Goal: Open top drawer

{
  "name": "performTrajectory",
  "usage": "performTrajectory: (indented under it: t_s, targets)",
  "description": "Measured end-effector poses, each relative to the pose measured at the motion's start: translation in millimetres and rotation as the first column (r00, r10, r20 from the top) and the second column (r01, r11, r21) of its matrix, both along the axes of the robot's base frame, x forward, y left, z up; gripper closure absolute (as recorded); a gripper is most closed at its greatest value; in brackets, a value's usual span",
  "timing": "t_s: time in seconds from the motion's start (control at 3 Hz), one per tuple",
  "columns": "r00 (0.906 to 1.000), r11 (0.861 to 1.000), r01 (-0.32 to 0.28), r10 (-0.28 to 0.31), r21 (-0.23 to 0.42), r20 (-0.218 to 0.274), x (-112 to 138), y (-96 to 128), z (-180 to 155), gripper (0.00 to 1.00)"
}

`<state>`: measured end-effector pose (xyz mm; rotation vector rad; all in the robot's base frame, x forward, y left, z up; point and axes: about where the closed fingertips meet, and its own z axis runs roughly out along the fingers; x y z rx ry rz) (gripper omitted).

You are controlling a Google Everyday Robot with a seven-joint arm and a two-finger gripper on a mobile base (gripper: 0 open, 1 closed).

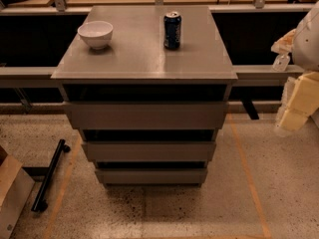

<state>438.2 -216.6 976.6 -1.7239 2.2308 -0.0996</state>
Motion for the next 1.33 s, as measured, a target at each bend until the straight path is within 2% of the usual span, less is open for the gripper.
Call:
performTrajectory:
  t_s: [0.67,1.0,1.33]
  targets:
    - [0.9999,1.000,0.005,-0.004,-0.025,0.014,4.4,2.2,-6.4,0.00]
    - [0.9993,0.999,0.014,-0.012,-0.045,0.034,18.5,3.8,-29.9,0.00]
    - [0.9988,0.998,0.044,-0.043,-0.043,0.025,45.0,13.3,-70.8,0.00]
